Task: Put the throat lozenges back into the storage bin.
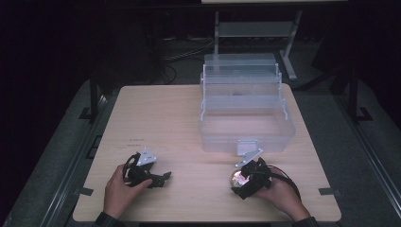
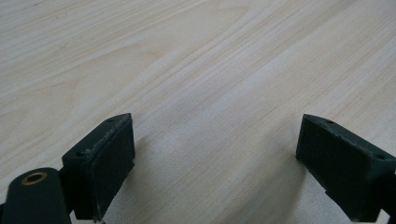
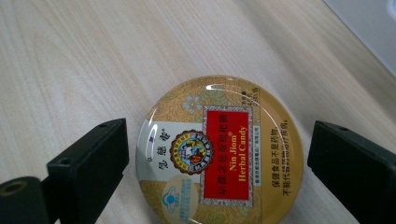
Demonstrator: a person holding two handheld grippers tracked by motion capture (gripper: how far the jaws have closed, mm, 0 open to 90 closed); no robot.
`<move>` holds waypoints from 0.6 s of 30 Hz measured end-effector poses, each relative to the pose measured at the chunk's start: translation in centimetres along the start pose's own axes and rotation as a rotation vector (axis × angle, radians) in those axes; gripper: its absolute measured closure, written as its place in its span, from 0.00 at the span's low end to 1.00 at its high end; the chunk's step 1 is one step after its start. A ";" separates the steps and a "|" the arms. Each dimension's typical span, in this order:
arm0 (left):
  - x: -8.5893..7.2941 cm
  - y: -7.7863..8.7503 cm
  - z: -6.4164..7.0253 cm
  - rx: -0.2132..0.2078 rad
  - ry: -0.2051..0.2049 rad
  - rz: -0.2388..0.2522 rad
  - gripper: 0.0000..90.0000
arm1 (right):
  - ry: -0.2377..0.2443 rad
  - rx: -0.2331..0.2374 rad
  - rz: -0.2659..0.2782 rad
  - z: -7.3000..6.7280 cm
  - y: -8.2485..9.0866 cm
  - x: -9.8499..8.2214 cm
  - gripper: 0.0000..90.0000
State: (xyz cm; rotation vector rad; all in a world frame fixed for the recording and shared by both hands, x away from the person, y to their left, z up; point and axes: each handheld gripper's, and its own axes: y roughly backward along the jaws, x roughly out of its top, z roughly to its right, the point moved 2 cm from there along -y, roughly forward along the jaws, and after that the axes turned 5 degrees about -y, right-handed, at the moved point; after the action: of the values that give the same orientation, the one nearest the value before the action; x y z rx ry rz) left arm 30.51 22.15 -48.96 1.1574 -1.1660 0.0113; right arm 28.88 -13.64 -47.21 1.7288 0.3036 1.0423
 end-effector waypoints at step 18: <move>0.0 0.0 0.0 0.000 0.000 0.000 0.12 | -0.007 -0.008 -0.011 0.0 -0.1 -0.2 0.15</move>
State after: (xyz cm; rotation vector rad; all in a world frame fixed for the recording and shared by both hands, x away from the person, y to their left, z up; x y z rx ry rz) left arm 30.51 22.15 -48.96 1.1576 -1.1662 0.0108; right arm 28.77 -13.68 -47.37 1.7213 0.3034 1.0286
